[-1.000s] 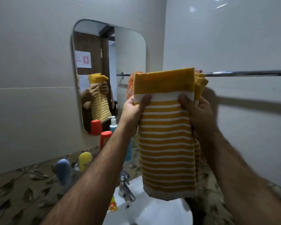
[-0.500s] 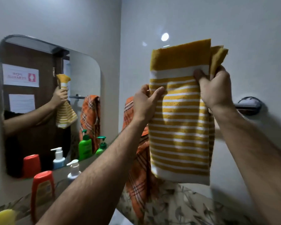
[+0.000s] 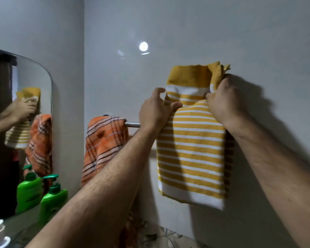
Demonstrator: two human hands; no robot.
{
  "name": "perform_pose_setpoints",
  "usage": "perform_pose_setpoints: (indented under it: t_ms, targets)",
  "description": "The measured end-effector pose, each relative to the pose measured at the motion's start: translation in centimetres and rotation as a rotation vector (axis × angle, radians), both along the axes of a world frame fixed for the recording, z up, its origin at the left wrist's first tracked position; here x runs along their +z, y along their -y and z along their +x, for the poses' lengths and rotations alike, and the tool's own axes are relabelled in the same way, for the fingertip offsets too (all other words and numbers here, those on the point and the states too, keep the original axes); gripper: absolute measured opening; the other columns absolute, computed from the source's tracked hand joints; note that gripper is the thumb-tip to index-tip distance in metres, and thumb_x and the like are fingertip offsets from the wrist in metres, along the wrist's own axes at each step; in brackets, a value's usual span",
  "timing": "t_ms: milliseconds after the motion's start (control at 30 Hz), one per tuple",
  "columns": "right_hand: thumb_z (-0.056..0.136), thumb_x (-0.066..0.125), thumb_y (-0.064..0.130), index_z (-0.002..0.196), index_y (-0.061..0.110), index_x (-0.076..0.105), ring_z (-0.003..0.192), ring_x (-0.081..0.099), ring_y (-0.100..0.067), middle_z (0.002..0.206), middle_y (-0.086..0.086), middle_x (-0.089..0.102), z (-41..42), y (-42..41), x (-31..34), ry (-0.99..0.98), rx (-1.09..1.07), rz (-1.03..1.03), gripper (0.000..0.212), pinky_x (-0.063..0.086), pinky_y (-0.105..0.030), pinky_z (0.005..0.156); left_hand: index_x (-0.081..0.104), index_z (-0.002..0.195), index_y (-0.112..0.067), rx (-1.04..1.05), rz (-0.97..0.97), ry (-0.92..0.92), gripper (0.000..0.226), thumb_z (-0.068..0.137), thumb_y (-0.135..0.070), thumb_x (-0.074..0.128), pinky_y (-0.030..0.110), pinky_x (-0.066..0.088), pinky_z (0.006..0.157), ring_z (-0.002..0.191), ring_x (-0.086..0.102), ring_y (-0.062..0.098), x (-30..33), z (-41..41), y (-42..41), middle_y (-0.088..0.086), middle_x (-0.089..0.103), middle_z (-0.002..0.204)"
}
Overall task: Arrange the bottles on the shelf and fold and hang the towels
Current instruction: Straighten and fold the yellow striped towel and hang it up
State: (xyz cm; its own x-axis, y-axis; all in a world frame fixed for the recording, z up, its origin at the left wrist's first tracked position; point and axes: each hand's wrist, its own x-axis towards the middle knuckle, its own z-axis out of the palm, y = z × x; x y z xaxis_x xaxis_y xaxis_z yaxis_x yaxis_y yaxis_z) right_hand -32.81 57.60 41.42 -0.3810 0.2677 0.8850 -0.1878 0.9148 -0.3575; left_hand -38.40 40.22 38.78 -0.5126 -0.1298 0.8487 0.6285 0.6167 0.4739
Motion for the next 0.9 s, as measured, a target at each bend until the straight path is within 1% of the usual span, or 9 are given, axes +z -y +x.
perform_pose_setpoints:
  t_ms: [100, 200, 300, 400, 467, 567, 667, 800, 900]
  targets:
    - [0.087, 0.067, 0.027, 0.145, 0.0, 0.025, 0.109, 0.059, -0.047, 0.124, -0.029, 0.059, -0.3, 0.0, -0.4, 0.015, -0.059, 0.028, 0.076, 0.049, -0.048, 0.086, 0.051, 0.117, -0.027, 0.058, -0.044, -0.09, 0.071, 0.062, -0.062, 0.08, 0.033, 0.046, 0.074, 0.088, 0.056, 0.017, 0.0, -0.5, 0.4, -0.004, 0.058, 0.102]
    - [0.084, 0.068, 0.019, 0.155, 0.011, 0.0, 0.115, 0.052, -0.047, 0.14, -0.03, 0.041, 0.0, 0.7, -1.0, -0.125, -0.206, 0.134, 0.099, 0.047, -0.049, 0.088, 0.059, 0.094, -0.023, 0.129, -0.209, -0.264, 0.042, 0.07, -0.052, 0.077, 0.031, 0.041, 0.066, 0.079, 0.055, 0.019, 0.2, -0.4, 0.3, 0.0, 0.061, 0.095]
    - [0.082, 0.062, 0.01, 0.15, 0.014, 0.025, 0.121, 0.045, -0.042, 0.139, -0.023, 0.042, 0.6, 1.1, -1.2, -0.365, -0.349, 0.238, 0.078, 0.039, -0.048, 0.09, 0.068, 0.084, -0.02, 0.122, -0.393, -0.275, 0.026, 0.08, -0.046, 0.073, 0.033, 0.046, 0.067, 0.079, 0.062, 0.023, 0.7, -0.3, 0.5, 0.002, 0.07, 0.085]
    - [0.077, 0.066, 0.012, 0.1, 0.014, 0.06, 0.1, 0.057, -0.034, 0.108, -0.012, 0.06, 1.1, 1.0, -1.4, -0.571, -0.155, 0.438, 0.023, 0.039, -0.041, 0.076, 0.074, 0.087, -0.02, 0.116, -0.489, -0.186, 0.032, 0.084, -0.051, 0.066, 0.036, 0.05, 0.072, 0.08, 0.064, 0.025, 1.2, 0.0, 0.6, 0.006, 0.073, 0.083]
    - [0.084, 0.07, 0.024, 0.08, 0.013, 0.063, 0.076, 0.061, -0.029, 0.081, -0.007, 0.065, 1.4, 0.7, -1.3, -0.369, 0.13, 0.506, 0.014, 0.044, -0.037, 0.065, 0.074, 0.082, -0.016, 0.133, -0.54, -0.155, 0.039, 0.089, -0.052, 0.059, 0.039, 0.049, 0.07, 0.078, 0.063, 0.029, 1.3, 0.1, 0.5, 0.01, 0.071, 0.08]
    - [0.091, 0.046, 0.064, 0.069, 0.016, 0.065, 0.066, 0.059, -0.022, 0.068, -0.001, 0.065, 1.5, 0.9, -1.1, 0.184, 0.213, 0.469, 0.057, 0.047, -0.037, 0.062, 0.068, 0.075, -0.014, 0.094, -0.544, -0.038, 0.054, 0.099, -0.053, 0.039, 0.037, 0.046, 0.069, 0.08, 0.063, 0.032, 0.7, 0.1, 1.0, 0.012, 0.069, 0.08]
    - [0.07, 0.025, 0.09, 0.062, 0.019, 0.065, 0.065, 0.06, -0.018, 0.063, 0.004, 0.065, 1.4, 1.3, -0.8, 0.521, 0.208, 0.484, 0.083, 0.044, -0.033, 0.06, 0.068, 0.089, -0.011, 0.007, -0.593, 0.158, 0.066, 0.1, -0.058, 0.023, 0.035, 0.046, 0.078, 0.089, 0.062, 0.031, -0.8, -0.2, 1.6, 0.019, 0.07, 0.1]
    - [0.04, 0.069, 0.085, 0.091, 0.031, 0.072, 0.084, 0.068, -0.006, 0.091, 0.015, 0.072, 1.2, 1.3, 0.4, 0.917, 0.271, 0.452, 0.074, 0.052, -0.026, 0.074, 0.072, 0.109, -0.018, -0.14, -0.61, 0.277, 0.078, 0.091, -0.073, 0.02, 0.031, 0.039, 0.083, 0.094, 0.059, 0.024, -0.7, -0.1, 2.1, 0.015, 0.069, 0.116]
    - [0.043, 0.083, 0.068, 0.116, 0.03, 0.065, 0.099, 0.071, -0.015, 0.11, 0.007, 0.074, 0.6, 1.1, 1.2, 1.137, 0.428, 0.353, 0.085, 0.054, -0.036, 0.095, 0.073, 0.099, -0.027, -0.192, -0.625, 0.422, 0.088, 0.073, -0.091, 0.017, 0.033, 0.045, 0.089, 0.094, 0.06, 0.019, 0.2, 0.1, 2.1, 0.006, 0.07, 0.115]
